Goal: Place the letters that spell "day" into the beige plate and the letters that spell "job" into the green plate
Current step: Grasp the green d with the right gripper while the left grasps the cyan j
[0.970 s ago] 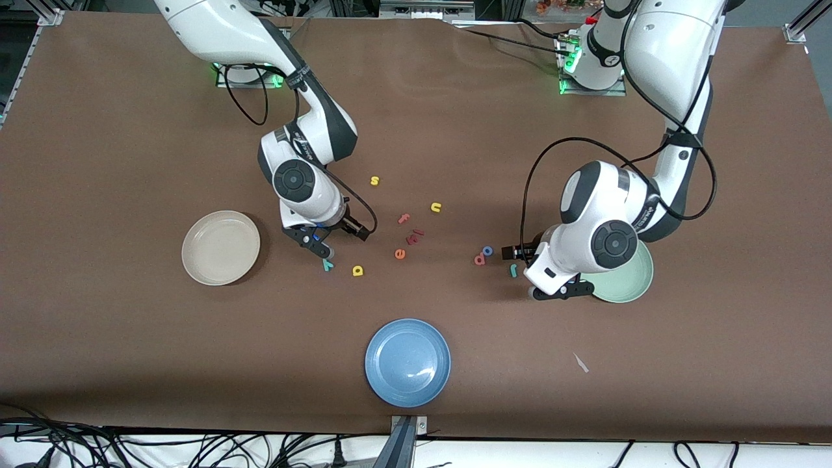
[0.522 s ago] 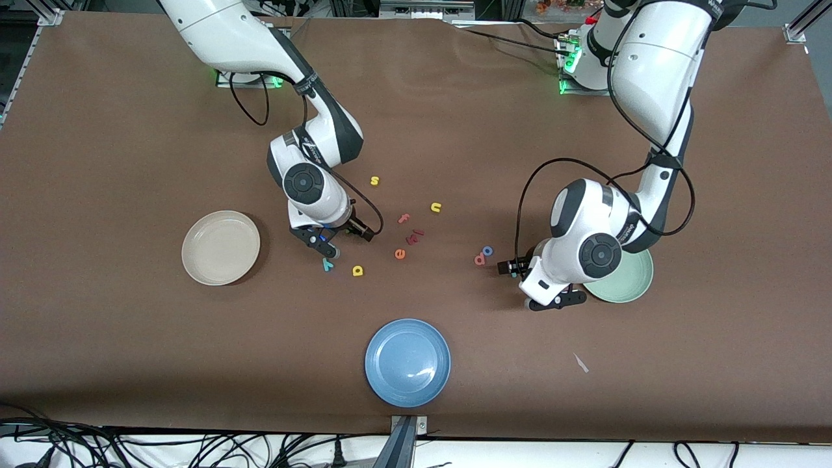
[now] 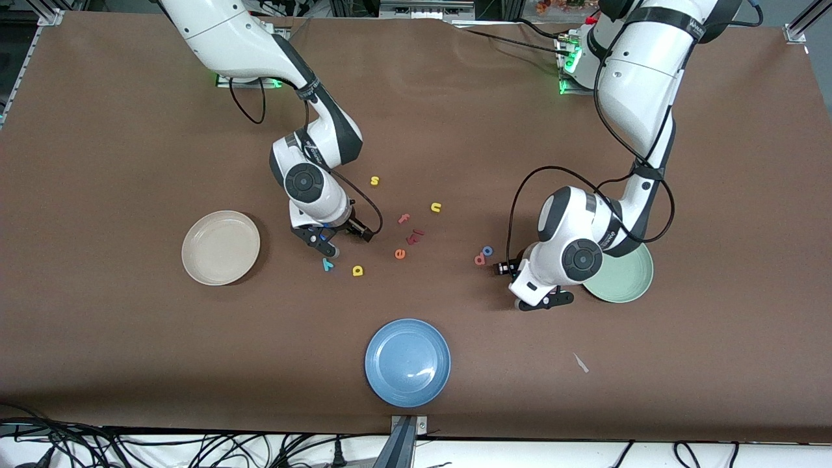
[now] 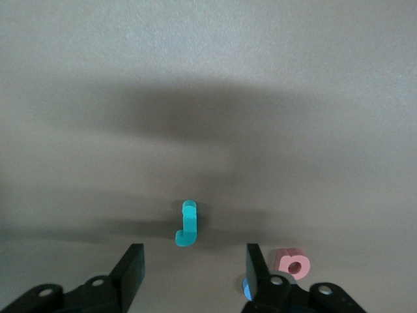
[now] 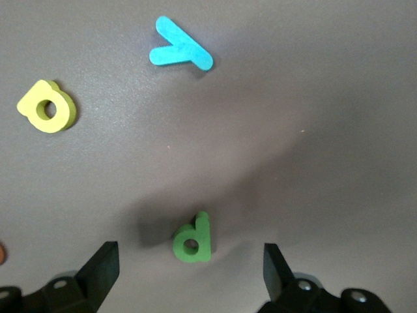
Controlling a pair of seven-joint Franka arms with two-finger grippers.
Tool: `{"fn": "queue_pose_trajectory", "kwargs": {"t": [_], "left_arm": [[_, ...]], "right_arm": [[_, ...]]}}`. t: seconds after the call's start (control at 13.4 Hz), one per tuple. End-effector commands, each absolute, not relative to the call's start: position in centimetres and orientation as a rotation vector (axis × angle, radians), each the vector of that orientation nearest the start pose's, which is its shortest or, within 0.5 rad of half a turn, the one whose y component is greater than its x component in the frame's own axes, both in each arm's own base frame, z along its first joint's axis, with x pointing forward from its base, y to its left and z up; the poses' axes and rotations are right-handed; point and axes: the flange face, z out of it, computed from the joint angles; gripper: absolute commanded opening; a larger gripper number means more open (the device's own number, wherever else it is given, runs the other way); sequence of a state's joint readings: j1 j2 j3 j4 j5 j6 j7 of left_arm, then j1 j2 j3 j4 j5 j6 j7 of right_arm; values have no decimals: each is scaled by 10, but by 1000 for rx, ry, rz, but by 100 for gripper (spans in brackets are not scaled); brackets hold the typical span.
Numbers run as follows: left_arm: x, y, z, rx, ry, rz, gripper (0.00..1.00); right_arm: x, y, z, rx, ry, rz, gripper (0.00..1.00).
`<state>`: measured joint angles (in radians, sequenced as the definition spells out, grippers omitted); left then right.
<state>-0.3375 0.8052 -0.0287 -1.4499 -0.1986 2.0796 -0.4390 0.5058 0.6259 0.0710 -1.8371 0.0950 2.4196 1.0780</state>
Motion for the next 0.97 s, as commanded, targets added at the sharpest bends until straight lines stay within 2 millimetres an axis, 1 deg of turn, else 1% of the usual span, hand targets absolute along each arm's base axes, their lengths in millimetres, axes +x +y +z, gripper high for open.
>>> {"fn": "queue_pose_trajectory", "kwargs": {"t": [0.0,0.07,0.22,0.3,0.37,0.45,0.52,0.6,0.67,0.75,0.9], "left_arm": [[652,-257,188,-3209,-325,391,66],[655,-258,186,-3218,-336,357,65],[656,-258,178,-3222,-339,340,65],[656,-258,178,-3222,-339,340,65],[656,-257,177,-3219,-336,340,55],[655,-257,175,-3217,-331,340,50],[655,-257,175,-3216,-331,342,50],[655,-257,175,-3217,-331,340,49],[655,-257,175,-3217,-329,342,44],[655,-256,174,-3215,-326,340,42],[655,-257,174,-3214,-319,340,32]], "right_arm": [[526,351,176,-2949,902,147,88],[524,351,174,-2950,900,146,87],[524,351,174,-2951,900,148,79],[524,351,174,-2951,900,148,74],[523,352,174,-2954,894,150,66],[525,350,175,-2955,887,146,60],[524,351,174,-2956,884,149,52],[523,351,174,-2958,880,151,48],[523,351,174,-2958,880,151,42],[523,351,173,-2960,878,153,33],[523,351,173,-2962,874,153,19]]}}
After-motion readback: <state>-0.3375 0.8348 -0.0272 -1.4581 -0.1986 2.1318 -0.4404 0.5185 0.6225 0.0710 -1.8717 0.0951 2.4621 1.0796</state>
